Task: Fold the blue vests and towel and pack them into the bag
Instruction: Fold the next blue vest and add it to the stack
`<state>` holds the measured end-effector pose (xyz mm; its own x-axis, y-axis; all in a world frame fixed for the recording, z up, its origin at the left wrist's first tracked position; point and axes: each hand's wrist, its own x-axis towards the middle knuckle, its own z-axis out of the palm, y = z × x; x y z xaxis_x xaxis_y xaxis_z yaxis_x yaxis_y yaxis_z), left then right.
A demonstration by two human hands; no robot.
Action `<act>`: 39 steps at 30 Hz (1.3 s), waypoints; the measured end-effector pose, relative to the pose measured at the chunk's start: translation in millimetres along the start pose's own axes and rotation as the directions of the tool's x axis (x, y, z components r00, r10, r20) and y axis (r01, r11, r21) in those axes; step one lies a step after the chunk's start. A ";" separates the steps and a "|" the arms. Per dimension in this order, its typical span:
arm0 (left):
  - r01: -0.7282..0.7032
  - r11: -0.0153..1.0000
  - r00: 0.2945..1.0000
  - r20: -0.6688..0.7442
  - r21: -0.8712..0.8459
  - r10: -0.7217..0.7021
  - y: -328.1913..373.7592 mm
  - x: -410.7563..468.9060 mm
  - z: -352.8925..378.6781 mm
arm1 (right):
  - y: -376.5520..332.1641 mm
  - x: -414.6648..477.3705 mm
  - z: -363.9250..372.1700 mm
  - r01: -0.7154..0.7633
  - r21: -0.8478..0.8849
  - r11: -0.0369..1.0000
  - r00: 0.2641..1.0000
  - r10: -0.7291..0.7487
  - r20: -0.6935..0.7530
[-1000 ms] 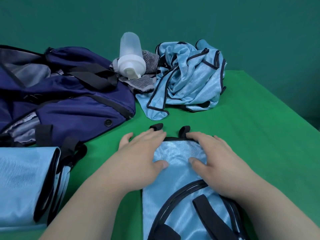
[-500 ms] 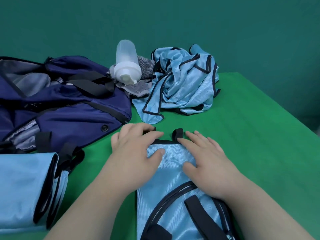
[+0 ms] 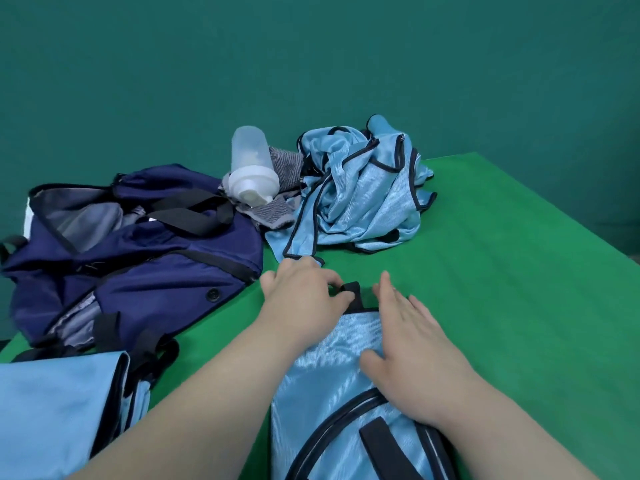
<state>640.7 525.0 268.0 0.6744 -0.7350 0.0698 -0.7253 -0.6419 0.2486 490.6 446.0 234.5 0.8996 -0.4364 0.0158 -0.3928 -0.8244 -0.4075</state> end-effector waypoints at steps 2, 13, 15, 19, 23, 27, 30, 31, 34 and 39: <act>0.003 1.000 1.000 -0.019 -0.020 -0.003 1.2 7.2 -0.7 | 0.2 -0.6 -0.8 0.006 -0.025 1.000 1.000 -0.005 0.012; 0.028 0.994 0.999 -0.025 -0.102 -0.031 -7.9 29.1 -3.9 | -0.3 1.3 -1.9 0.009 -0.125 0.992 0.999 -0.004 0.041; 0.023 0.988 0.996 -0.080 -0.155 -0.036 -10.9 20.2 -7.7 | 0.4 1.3 -3.1 0.001 -0.120 0.993 0.999 0.005 0.054; -0.124 0.937 0.950 -0.311 -0.327 0.018 -23.0 -24.2 -20.1 | 0.0 0.8 -4.6 -0.013 -0.119 0.993 0.998 0.020 0.058; -0.284 0.953 0.959 -0.056 -0.105 0.279 -28.3 -66.8 -7.7 | -0.6 1.9 -4.2 -0.023 -0.139 0.990 0.998 0.030 0.052; -0.229 0.972 0.957 0.194 0.043 0.217 -39.4 -69.8 9.2 | -1.7 1.9 -4.4 -0.051 -0.150 0.987 0.997 0.059 0.051; -0.211 0.976 0.960 0.198 0.053 0.197 -45.0 -67.8 12.6 | -1.7 2.1 -4.8 -0.056 -0.164 0.985 0.996 0.066 0.062; -0.205 0.978 0.964 0.186 0.049 0.192 -45.7 -67.9 13.9 | -1.6 1.9 -4.6 -0.057 -0.165 0.985 0.996 0.068 0.064; -0.185 0.983 0.971 0.159 0.018 0.180 -48.4 -67.2 17.7 | -1.3 2.2 -4.1 -0.068 -0.149 0.986 0.995 0.078 0.063; -0.167 0.985 0.976 0.139 -0.033 0.170 -49.4 -63.5 19.5 | 3.7 -6.6 -15.1 -0.120 0.094 0.988 0.992 0.117 0.041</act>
<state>631.1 599.1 232.5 0.5158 -0.8564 -0.0242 -0.8226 -0.5029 0.2655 480.3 440.4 246.6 0.8545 -0.5148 -0.0690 -0.4785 -0.7284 -0.4905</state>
